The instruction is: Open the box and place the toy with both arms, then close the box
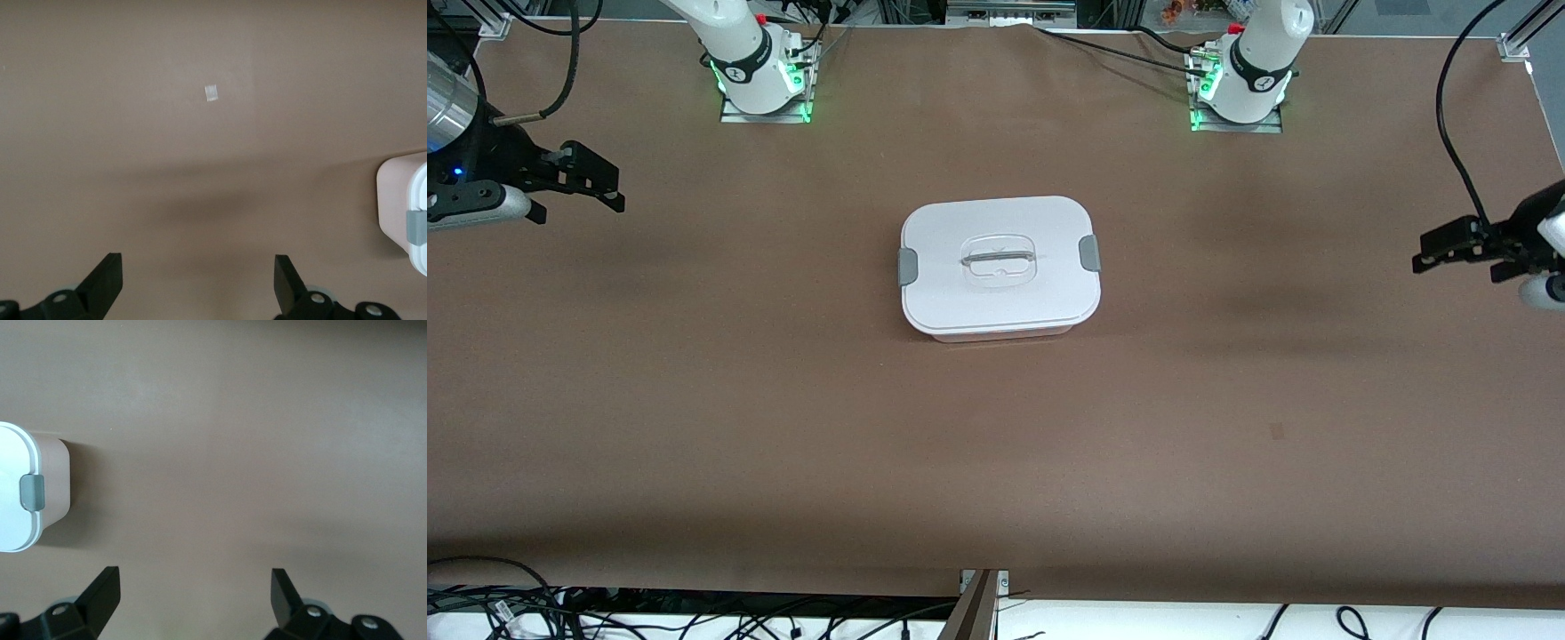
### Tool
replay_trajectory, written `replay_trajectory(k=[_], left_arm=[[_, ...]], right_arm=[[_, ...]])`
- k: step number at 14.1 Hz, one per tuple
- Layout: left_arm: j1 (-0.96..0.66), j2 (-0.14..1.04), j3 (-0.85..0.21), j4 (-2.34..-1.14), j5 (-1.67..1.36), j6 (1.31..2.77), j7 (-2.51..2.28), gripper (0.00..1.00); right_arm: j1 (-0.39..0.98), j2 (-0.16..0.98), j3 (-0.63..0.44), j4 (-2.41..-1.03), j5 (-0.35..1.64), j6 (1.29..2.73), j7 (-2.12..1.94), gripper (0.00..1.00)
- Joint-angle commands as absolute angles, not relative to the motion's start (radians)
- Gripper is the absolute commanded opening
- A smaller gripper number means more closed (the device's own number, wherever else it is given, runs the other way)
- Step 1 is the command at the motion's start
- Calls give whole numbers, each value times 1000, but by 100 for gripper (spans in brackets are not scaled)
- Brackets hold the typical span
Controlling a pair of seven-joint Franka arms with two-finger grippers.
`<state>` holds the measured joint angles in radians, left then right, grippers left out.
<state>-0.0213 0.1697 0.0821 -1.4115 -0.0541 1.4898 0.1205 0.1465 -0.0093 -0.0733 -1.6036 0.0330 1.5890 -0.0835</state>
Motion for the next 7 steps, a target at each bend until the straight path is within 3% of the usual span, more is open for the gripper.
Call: replay_trajectory(k=[1,7], left_arm=[[-23,110,71,-1520,-46,1503,94,100],[-12,156,74,-1476,-46,1493,97,100]], right_arm=[[144,-2,-67,-1578,25,1572,-74,100],[144,-2,-67,-1578,25,1571,-74,100]])
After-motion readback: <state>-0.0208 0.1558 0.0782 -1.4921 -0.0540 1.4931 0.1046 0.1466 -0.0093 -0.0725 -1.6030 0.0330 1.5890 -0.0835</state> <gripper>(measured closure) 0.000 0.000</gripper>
